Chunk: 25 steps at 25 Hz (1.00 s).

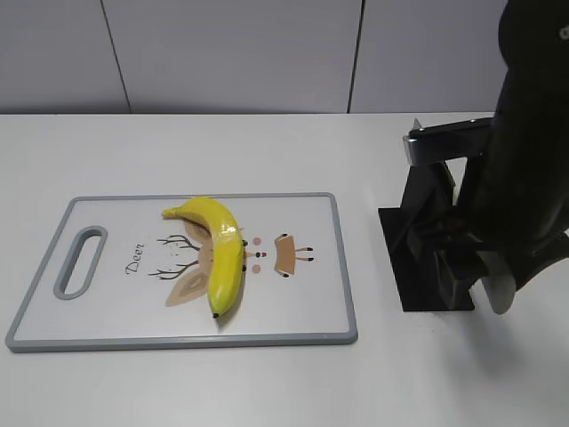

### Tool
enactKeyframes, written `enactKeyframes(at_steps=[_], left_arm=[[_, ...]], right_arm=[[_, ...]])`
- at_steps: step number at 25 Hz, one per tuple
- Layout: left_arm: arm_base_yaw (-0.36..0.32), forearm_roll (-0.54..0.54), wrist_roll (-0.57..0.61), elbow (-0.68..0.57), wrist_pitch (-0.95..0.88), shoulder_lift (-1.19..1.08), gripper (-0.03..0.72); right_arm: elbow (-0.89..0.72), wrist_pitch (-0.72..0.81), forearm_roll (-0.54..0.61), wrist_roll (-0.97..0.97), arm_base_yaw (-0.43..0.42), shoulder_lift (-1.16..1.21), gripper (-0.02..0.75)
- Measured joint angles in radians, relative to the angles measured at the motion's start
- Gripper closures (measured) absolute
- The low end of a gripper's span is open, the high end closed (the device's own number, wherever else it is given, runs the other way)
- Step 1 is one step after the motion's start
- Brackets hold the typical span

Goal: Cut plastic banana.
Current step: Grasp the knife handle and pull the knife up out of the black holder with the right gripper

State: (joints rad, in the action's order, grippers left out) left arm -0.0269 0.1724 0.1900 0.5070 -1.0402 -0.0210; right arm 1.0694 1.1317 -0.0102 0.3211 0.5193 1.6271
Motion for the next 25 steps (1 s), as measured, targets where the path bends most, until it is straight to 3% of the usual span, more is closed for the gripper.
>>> enactKeyframes(at_steps=[4,7,25], left_arm=[[0.000,0.000,0.000,0.000,0.000,0.000,0.116],[0.000,0.000,0.000,0.000,0.000,0.000,0.116],[0.000,0.000,0.000,0.000,0.000,0.000,0.116]], right_arm=[[-0.001,-0.008,-0.004,0.001,-0.003,0.014,0.374],[-0.001,-0.003,-0.030,0.022,-0.007,0.014,0.545],[-0.001,0.003,-0.026,0.042,-0.010,-0.118,0.557]])
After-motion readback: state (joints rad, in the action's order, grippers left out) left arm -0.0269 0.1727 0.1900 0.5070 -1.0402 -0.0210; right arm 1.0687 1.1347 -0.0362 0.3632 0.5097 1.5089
